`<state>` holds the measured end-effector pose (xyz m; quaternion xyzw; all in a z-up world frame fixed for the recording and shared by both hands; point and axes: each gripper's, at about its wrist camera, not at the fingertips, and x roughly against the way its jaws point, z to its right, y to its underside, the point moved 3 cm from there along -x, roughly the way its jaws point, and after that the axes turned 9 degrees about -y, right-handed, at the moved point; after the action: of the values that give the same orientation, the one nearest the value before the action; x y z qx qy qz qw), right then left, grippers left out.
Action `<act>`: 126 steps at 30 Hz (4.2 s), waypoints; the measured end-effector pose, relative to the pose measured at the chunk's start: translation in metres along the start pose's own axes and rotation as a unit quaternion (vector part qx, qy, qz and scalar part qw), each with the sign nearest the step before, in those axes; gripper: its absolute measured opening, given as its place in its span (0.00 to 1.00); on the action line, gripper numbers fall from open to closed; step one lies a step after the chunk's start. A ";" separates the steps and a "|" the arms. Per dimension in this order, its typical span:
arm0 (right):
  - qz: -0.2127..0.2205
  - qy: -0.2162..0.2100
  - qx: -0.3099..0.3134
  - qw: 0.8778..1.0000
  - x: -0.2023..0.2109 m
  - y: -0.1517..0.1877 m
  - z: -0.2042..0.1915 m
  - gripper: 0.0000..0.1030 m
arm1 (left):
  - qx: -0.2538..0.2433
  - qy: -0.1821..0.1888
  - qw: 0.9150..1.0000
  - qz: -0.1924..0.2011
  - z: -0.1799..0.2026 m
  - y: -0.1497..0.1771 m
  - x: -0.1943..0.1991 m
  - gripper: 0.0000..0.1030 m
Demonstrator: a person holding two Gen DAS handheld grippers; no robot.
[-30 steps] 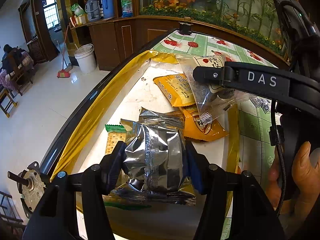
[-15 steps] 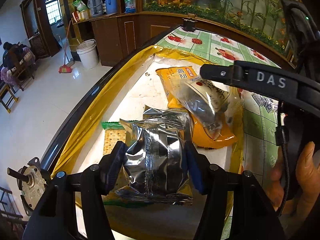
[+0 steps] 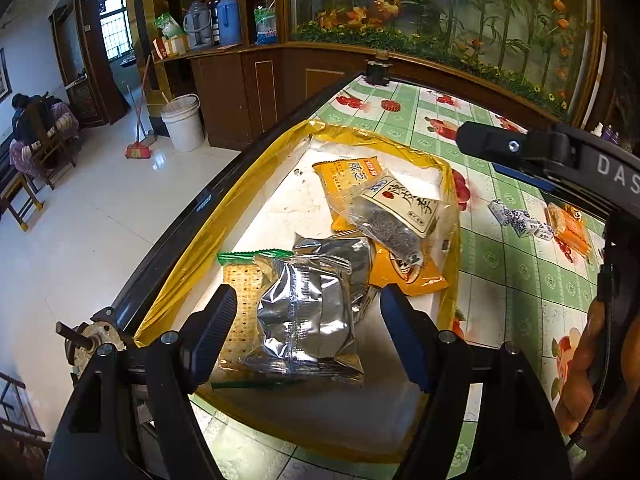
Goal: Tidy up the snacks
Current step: 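Open both tools to drop the foil bag and clear snack bag into the tray, then move both tools back over the small white patterned packets, then grasp a small white packet with the left tool while the right tool grasps a black-and-white packet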
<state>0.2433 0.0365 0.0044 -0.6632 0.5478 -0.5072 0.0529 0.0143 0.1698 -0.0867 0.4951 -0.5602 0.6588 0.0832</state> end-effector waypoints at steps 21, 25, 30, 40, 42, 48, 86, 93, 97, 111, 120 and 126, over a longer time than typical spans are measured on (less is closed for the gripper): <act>0.085 0.070 -0.042 0.993 0.140 0.031 0.055 0.70 | -0.056 0.009 0.997 0.057 0.058 -0.005 0.048 0.76; 0.097 0.091 -0.054 0.990 0.167 0.040 0.074 0.70 | -0.069 0.019 0.996 0.060 0.076 -0.007 0.053 0.77; 0.106 0.121 -0.075 0.984 0.199 0.055 0.103 0.70 | -0.078 0.054 0.994 0.047 0.103 -0.012 0.051 0.77; 0.114 0.171 -0.117 0.972 0.250 0.088 0.156 0.71 | -0.106 0.067 0.992 0.033 0.152 -0.013 0.038 0.77; 0.113 0.177 -0.123 0.970 0.254 0.092 0.163 0.71 | -0.109 0.070 0.991 0.028 0.160 -0.014 0.033 0.77; 0.110 0.181 -0.137 0.968 0.256 0.098 0.179 0.71 | -0.106 0.082 0.991 0.007 0.175 -0.018 0.015 0.77; 0.031 0.148 -0.107 0.983 0.134 0.032 0.230 0.70 | -0.153 0.126 0.978 -0.069 0.245 -0.048 -0.081 0.78; 0.050 0.144 -0.120 0.981 0.152 0.036 0.230 0.70 | -0.139 0.148 0.978 -0.051 0.213 -0.033 -0.047 0.79; 0.054 0.141 -0.122 0.981 0.153 0.036 0.227 0.70 | -0.150 0.155 0.975 -0.052 0.216 -0.033 -0.046 0.79; 0.000 0.090 -0.079 0.993 0.115 0.041 0.203 0.63 | -0.199 0.212 0.955 -0.058 0.232 -0.017 -0.049 0.13; -0.093 0.050 0.041 0.994 0.056 0.032 0.184 0.62 | -0.192 0.227 0.952 -0.069 0.220 -0.015 -0.049 0.12; -0.141 0.057 0.080 0.985 0.034 0.038 0.186 0.51 | -0.188 0.226 0.953 -0.070 0.216 -0.015 -0.050 0.12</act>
<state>0.3503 -0.0951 -0.0877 -0.6975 0.4084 -0.5888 0.0024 0.1691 0.0202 -0.1395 0.3463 -0.6043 0.6292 0.3450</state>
